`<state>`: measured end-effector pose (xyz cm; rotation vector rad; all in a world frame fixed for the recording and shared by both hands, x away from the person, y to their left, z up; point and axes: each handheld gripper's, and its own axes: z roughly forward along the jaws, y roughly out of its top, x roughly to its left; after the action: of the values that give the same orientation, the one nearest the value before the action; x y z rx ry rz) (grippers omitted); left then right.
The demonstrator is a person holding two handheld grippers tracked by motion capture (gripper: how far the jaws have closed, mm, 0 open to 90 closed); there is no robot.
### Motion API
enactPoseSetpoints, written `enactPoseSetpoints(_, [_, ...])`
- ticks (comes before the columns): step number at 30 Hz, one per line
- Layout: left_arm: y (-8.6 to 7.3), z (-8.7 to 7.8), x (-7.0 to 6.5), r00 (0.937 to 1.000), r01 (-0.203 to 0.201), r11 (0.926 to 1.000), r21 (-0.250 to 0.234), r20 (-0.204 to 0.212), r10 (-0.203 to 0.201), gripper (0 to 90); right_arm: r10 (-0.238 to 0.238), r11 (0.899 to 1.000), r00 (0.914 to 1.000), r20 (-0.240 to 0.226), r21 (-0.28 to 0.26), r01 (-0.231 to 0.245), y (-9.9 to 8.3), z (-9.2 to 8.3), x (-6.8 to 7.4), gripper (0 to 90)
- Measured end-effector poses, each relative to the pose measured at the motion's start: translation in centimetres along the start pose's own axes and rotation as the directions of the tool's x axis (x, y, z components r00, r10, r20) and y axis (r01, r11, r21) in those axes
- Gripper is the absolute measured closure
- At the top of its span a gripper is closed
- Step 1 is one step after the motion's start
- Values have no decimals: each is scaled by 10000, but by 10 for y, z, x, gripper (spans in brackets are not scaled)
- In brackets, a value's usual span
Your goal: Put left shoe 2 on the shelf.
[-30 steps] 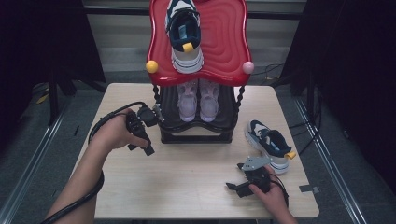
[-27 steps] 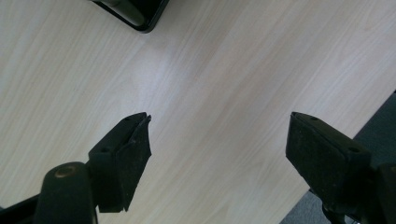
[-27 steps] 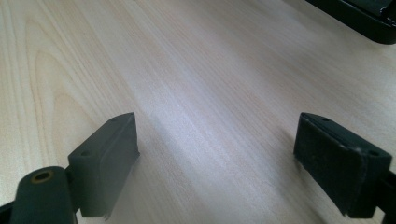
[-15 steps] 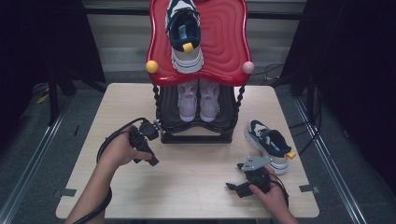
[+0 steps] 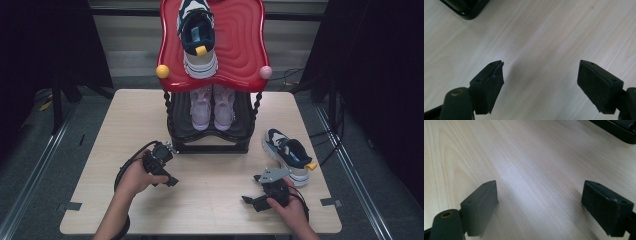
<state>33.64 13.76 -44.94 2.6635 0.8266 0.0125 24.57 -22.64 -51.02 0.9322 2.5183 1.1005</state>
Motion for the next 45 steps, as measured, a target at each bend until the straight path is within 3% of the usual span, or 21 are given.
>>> enactPoseSetpoints(4, [-8, 12, -2, 9990, 421, 9951, -897, -137, -435, 193, -7, 10000, 10000, 1, 3, 7, 0, 0, 0, 132])
enactPoseSetpoints(7, [-12, 18, -5, 9979, 448, 9879, -1482, -402, -513, 193, -6, 10000, 10000, 1, 1, 6, 0, 0, 0, 132])
enactPoseSetpoints(13, [-23, 28, -7, 9964, 686, 9734, -2184, -332, -777, 191, -4, 10000, 10000, -1, 1, 4, 0, 0, 0, 131])
enactPoseSetpoints(17, [-32, 34, -10, 9931, 903, 9559, -2795, -471, -1076, 172, -6, 10000, 10000, 0, 1, 6, 0, 0, 0, 132])
enactPoseSetpoints(20, [-36, 34, -11, 9916, 836, 9503, -3000, -695, -1092, 171, -11, 10000, 10000, 1, 3, 11, 0, 0, 0, 131])
enactPoseSetpoints(22, [-38, 37, -13, 9907, 853, 9411, -3273, -722, -1149, 157, 4, 10000, 10000, 4, 24, -4, 0, 0, 0, 131])
enactPoseSetpoints(24, [-39, 38, -16, 9896, 551, 9431, -3279, -1078, -953, 145, 8, 10000, 10000, 14, 23, -8, 0, 0, 0, 131])
enactPoseSetpoints(28, [-46, 42, -19, 9864, 561, 9190, -3902, -1210, -1116, 126, 24, 10000, 10000, 82, 34, -24, 0, 0, 0, 125])
enactPoseSetpoints(31, [-54, 46, -20, 9850, 547, 8890, -4545, -1213, -1226, 109, 24, 10000, 10000, 85, 36, -25, 0, 0, 0, 125])
enactPoseSetpoints(40, [-55, 46, -22, 9809, 740, 8870, -4559, -1273, -1472, 90, 5, 10000, 10000, 75, 34, -5, 0, 0, 0, 124])
enactPoseSetpoints(45, [-55, 46, -22, 9796, 771, 8876, -4542, -1314, -1523, 86, 232, 9997, 9995, 216, 13, -232, 0, 0, 2, 125])
